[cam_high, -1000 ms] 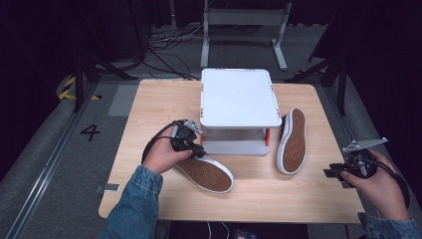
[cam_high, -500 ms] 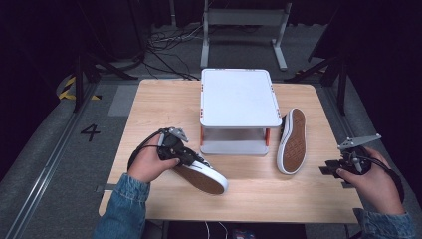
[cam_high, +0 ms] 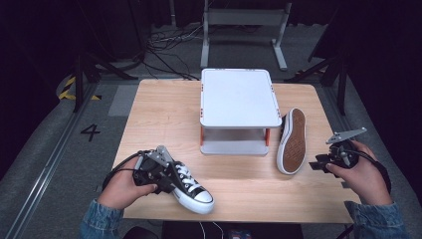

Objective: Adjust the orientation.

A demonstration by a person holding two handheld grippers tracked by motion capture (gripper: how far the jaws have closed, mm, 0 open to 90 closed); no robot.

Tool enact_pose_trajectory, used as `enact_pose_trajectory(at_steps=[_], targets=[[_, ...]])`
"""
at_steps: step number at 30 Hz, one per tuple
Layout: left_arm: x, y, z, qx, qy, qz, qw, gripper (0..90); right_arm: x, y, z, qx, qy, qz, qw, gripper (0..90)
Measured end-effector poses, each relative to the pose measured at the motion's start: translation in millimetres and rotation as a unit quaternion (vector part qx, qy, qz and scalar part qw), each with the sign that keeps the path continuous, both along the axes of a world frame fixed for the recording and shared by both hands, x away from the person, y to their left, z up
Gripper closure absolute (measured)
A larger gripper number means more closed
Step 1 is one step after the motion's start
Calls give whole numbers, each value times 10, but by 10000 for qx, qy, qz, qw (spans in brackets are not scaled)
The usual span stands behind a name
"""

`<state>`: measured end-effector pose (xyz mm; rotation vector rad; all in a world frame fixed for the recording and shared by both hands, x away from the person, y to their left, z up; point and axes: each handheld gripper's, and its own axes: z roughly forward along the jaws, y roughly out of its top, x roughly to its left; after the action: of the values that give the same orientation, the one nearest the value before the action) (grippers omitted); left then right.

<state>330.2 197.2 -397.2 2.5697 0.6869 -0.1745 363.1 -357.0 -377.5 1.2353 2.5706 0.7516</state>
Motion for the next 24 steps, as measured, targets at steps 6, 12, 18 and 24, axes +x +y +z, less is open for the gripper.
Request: enact_pose_trajectory(at_steps=[6, 12, 18, 24], targets=[[-27, 118, 7, -52, -479, 19, 9988, 444, 24, 62, -14, 38, 36, 117, 9999, 552], [-25, 59, 13, 56, -878, -254, 9958, 277, 22, 56, -39, 17, 69, 90, 9999, 537], [44, 36, -107, 393, -903, -458, 9941, 225, 9, 61, -46, -3, 61, 122, 9999, 529], [94, -16, -184, 465, -841, -752, 9925, 347, 11, 86, -69, -33, 87, 183, 9998, 525]])
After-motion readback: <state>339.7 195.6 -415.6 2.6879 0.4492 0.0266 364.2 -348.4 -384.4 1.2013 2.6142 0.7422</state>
